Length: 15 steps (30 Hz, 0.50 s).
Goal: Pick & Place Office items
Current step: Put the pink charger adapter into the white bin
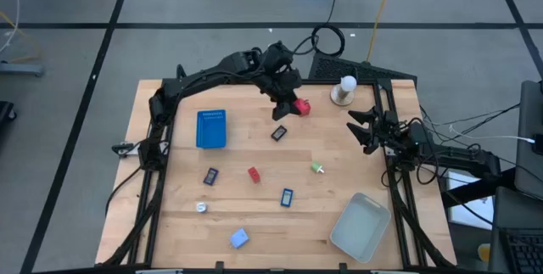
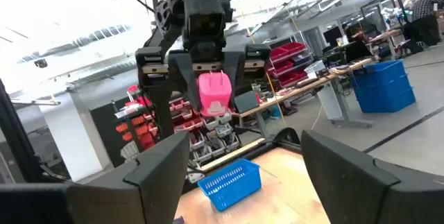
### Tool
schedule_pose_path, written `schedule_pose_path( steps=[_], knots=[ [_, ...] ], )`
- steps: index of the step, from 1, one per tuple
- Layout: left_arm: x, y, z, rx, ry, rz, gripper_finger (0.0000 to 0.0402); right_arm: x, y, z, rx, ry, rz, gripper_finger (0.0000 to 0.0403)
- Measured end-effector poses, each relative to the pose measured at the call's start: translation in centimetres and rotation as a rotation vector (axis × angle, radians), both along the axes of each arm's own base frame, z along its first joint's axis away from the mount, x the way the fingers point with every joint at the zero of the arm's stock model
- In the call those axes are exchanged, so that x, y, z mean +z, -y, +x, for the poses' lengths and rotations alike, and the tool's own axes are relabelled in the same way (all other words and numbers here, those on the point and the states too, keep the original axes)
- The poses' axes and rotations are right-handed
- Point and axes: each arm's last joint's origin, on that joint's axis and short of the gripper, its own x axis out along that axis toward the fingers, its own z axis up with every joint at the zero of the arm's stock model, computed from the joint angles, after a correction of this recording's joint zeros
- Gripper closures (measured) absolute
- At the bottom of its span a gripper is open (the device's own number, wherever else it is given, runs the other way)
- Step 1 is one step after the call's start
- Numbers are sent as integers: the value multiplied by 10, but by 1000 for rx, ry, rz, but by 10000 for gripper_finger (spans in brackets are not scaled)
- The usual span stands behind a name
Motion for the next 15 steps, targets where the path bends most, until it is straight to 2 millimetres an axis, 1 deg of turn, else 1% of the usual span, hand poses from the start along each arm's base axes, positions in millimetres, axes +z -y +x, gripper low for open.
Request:
schedule_pose_path(
  steps=[4,10,15],
  knots=[
    [5,7,7,-19,65,11,253,4,1,3,3,33,-1,129],
    [6,14,13,-24,96,2,253,6,2,11,5,57,-2,128],
    [7,16,20,-42,165,-29,253,-3,5,23,6,-54,17,128]
  ],
)
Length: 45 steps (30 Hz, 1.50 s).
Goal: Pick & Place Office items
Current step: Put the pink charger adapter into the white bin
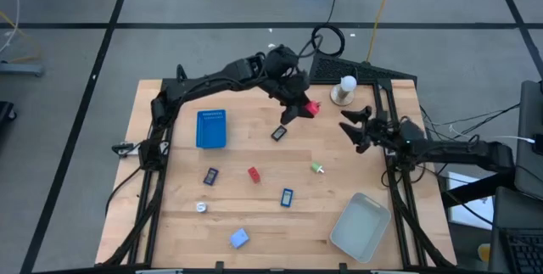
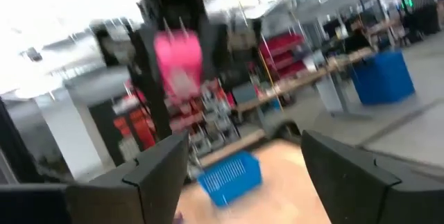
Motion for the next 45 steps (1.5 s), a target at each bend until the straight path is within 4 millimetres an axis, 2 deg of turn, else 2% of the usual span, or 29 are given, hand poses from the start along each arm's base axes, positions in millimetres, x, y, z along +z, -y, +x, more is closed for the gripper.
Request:
schedule_pose_path(
  steps=[8,14,25,40,45],
  knots=[
    [2,3,3,-10,28,-21,253,23,5,23,-8,-32,-36,128],
    [2,6,4,-18,28,-21,253,42,7,32,-8,75,-54,128],
    [3,8,5,-17,40,-9,253,74,8,47,66,130,-91,128],
    [4,8,6,-18,61,-3,253,82,12,79,122,76,-86,128],
    [5,7,6,-15,62,-6,253,82,13,84,125,79,-89,128]
  ],
)
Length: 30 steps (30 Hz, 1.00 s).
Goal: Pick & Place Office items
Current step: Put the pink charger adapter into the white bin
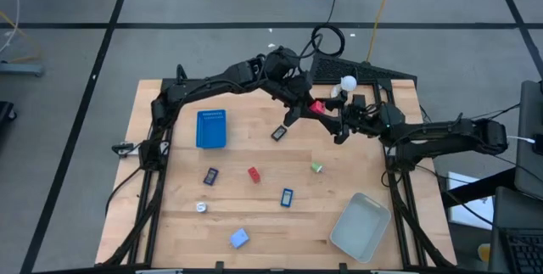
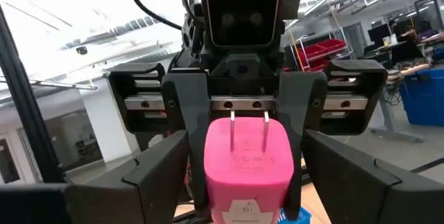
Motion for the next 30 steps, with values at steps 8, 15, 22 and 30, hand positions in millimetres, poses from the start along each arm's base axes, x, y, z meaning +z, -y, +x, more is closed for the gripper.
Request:
schedule_pose_path(
  steps=[8,15,22,30],
  knots=[
    [1,1,0,-9,5,-3,253,1,0,0,15,16,-16,136],
    [1,1,0,-21,6,-11,253,1,0,0,13,16,-20,180],
    [1,0,0,-15,6,-10,253,3,-1,0,18,30,-33,240],
    [1,-5,-2,1,2,-33,214,4,-1,-1,7,38,-50,252]
  ],
)
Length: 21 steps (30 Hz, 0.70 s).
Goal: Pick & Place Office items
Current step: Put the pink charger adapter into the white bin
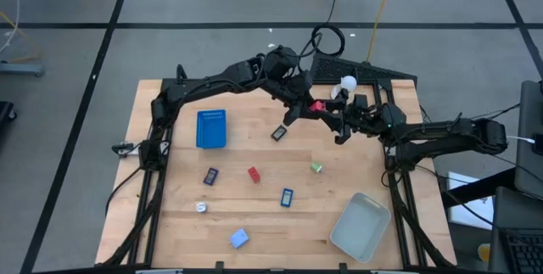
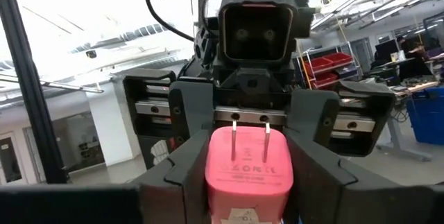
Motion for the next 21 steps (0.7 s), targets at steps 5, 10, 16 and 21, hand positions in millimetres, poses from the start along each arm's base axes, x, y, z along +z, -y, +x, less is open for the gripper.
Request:
schedule_pose_path(
  steps=[5,10,16,21],
  knots=[
    [1,-2,0,5,17,5,201,0,0,0,-2,3,1,245],
    [1,-3,0,12,16,9,211,0,0,0,-4,1,3,253],
    [-2,-4,-2,19,-9,38,203,-1,0,0,-5,-7,4,253],
    [-7,-8,-6,11,-65,36,181,-1,0,0,-6,-7,5,250]
  ],
)
